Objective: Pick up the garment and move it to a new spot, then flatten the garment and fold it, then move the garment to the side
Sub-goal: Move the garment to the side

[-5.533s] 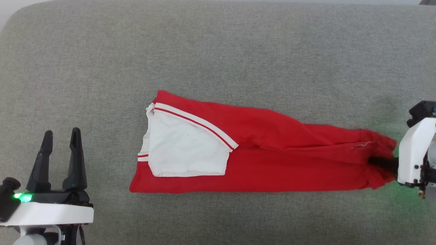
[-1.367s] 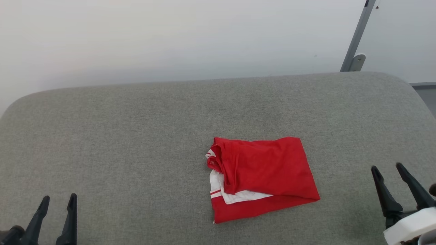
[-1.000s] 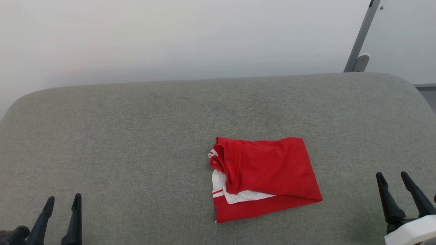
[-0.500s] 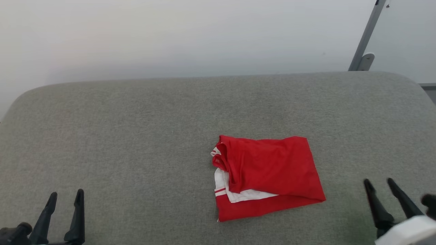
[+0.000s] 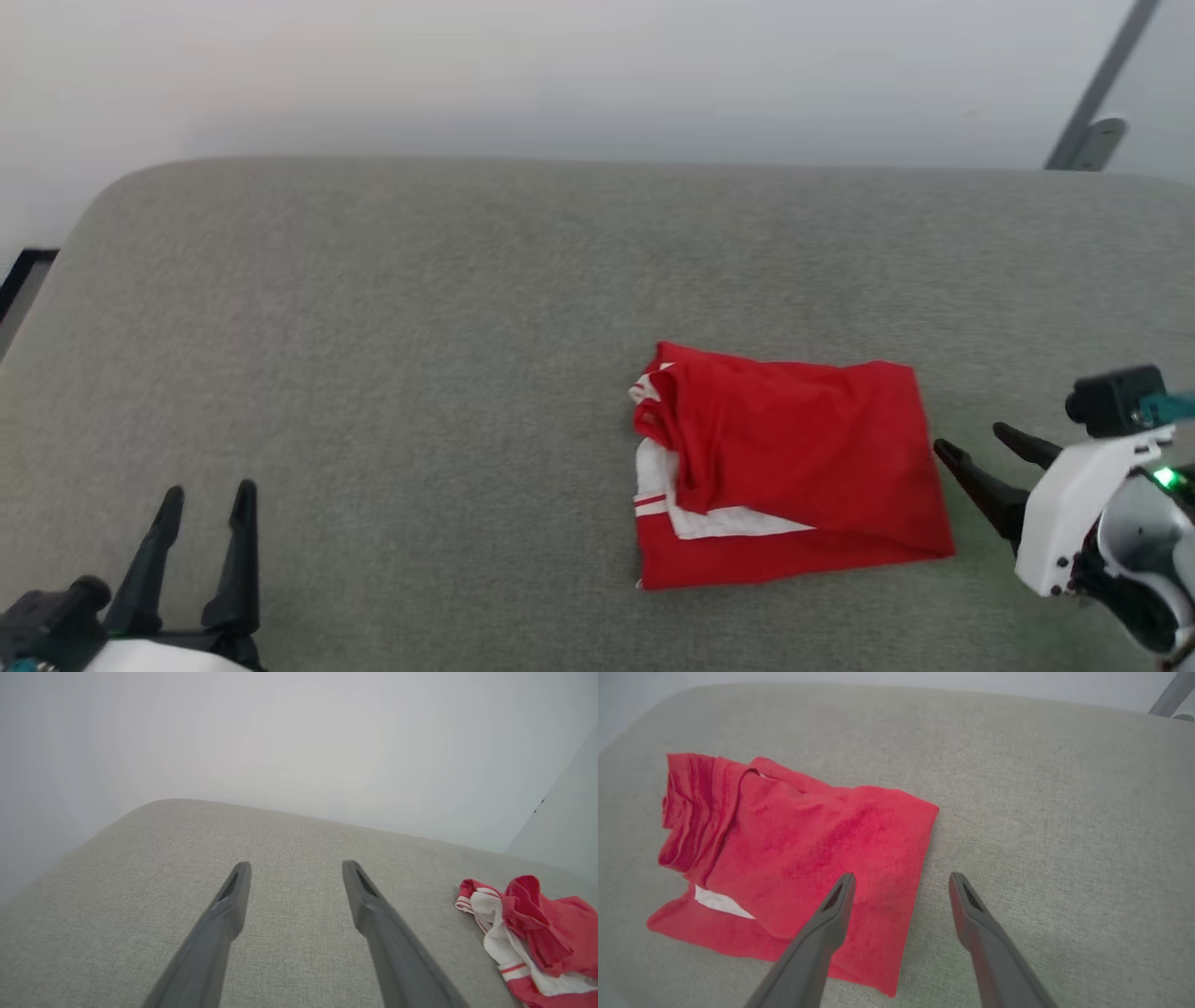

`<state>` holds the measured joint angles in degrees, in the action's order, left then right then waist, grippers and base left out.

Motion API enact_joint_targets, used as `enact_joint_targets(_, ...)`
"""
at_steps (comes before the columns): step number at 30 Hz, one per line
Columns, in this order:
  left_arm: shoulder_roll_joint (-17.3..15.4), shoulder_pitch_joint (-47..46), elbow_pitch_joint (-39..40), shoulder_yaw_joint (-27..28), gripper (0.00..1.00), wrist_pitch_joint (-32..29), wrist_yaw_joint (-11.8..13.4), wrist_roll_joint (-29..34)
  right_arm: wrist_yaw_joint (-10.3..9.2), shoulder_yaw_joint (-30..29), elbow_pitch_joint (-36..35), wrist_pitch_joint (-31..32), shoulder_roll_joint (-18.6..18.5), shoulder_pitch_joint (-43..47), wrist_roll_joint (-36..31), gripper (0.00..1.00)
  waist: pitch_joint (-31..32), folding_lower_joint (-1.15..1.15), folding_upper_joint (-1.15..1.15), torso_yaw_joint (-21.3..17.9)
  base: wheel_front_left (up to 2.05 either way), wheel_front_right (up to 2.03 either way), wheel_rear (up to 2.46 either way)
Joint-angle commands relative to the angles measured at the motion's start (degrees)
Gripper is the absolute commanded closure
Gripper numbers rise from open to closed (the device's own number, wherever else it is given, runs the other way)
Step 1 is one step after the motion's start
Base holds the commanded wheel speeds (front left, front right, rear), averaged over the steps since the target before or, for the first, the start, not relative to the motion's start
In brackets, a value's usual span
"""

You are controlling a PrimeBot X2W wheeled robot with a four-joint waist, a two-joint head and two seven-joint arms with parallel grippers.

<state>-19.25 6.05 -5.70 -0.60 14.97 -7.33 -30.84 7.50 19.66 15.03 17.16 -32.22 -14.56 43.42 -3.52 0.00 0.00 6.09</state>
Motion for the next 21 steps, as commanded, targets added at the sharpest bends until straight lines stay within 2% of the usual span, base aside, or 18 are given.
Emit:
enact_joint_targets(1,0.42,-1.33,-0.05,-0.57,0.00,0.26,-0.18,-0.33,-0.03,0.76,1.14,2.72,-0.78,-1.95,0.72,0.00,-1.67,0.00,0.00,1.97,0.00,0.00,0.00)
enact_joint_targets(7,0.61,-3.07,-0.55,-2.27,0.00,0.26,-0.18,-0.67,-0.04,3.35,4.80,12.45,-3.09,-6.68,2.11,0.00,-3.99,0.00,0.00,4.81,0.00,0.00,0.00)
enact_joint_targets(12,0.67,-4.13,-0.89,-2.86,0.00,0.26,-0.19,-1.28,-0.04,5.04,7.30,20.07,-3.34,-9.33,3.11,0.00,-5.56,0.00,0.00,6.40,0.00,0.00,0.00)
enact_joint_targets(13,0.67,-4.13,-0.89,-2.86,0.00,0.26,-0.19,-1.28,-0.04,5.04,7.30,20.07,-3.34,-9.33,3.11,0.00,-5.56,0.00,0.00,6.40,0.00,0.00,0.00)
enact_joint_targets(21,0.66,-6.45,-1.68,-4.32,0.00,0.26,-0.19,-2.54,-0.02,8.87,13.09,29.11,0.42,-12.11,4.43,0.00,-7.32,0.00,0.00,7.90,0.00,0.00,0.00)
